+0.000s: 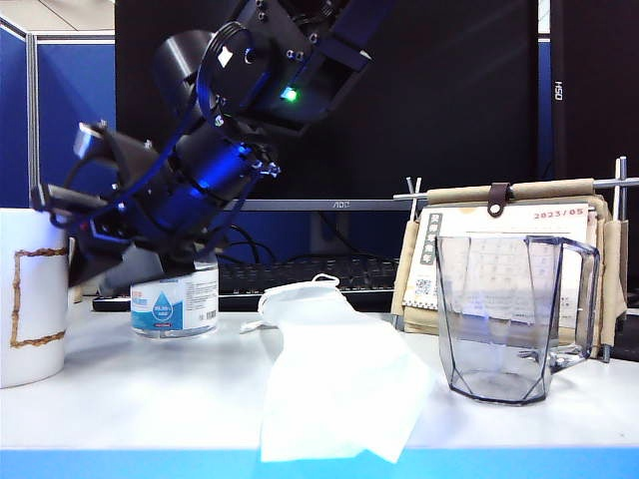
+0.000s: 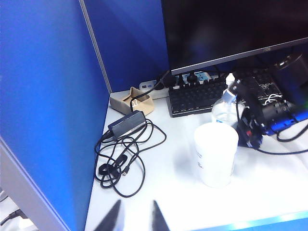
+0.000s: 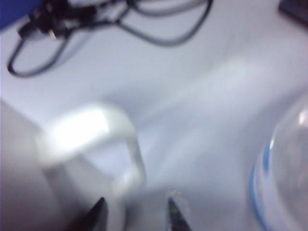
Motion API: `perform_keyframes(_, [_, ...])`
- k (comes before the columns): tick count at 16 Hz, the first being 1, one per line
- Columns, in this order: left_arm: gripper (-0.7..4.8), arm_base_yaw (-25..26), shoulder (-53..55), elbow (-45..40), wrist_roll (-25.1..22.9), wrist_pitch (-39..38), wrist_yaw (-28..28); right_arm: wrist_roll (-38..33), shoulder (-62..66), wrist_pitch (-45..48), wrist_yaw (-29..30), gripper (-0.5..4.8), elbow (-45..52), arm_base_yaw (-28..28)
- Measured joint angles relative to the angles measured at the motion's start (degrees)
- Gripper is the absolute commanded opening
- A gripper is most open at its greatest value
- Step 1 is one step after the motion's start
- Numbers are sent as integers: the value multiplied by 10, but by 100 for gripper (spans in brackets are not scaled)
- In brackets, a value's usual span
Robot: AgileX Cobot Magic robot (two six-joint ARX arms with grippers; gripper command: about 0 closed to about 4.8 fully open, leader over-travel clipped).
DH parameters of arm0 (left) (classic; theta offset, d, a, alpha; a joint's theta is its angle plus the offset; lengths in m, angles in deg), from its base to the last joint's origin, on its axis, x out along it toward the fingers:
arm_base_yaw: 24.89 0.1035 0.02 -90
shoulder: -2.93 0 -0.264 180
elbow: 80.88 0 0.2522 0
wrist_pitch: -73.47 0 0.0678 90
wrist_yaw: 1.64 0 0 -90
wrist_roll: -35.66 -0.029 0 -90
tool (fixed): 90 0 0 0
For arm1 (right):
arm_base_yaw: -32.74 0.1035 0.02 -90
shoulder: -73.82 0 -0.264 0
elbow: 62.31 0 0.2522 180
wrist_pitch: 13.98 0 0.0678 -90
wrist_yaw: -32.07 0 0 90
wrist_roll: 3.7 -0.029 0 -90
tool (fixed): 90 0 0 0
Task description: Swap the positions of the transparent plastic cup and the white ceramic cup.
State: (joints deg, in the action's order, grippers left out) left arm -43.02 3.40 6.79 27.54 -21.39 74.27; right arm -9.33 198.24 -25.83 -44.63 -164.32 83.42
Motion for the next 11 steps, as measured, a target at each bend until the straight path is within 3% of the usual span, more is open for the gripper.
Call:
perform_keyframes(2, [79, 0, 0, 0, -1, -3, 0, -2, -11, -45, -14, 146, 0, 1])
perform_keyframes(3, [78, 0, 0, 0, -4, -3, 0, -1, -29, -67, -52, 133, 0, 7])
perform_keyframes(4, [68, 0, 0, 0, -13, -3, -1, 0, -51, -78, -87, 93, 0, 12])
perform_keyframes(5, [49, 0, 0, 0, -18, 0, 0, 2, -71, -79, -106, 8, 0, 15])
perform_keyframes(9, [48, 0, 0, 0, -52, 116, 4, 28, -223, -95, -128, -6, 0, 29])
perform_keyframes(11, [48, 0, 0, 2, -52, 177, 54, 44, -320, -139, -167, -6, 1, 42])
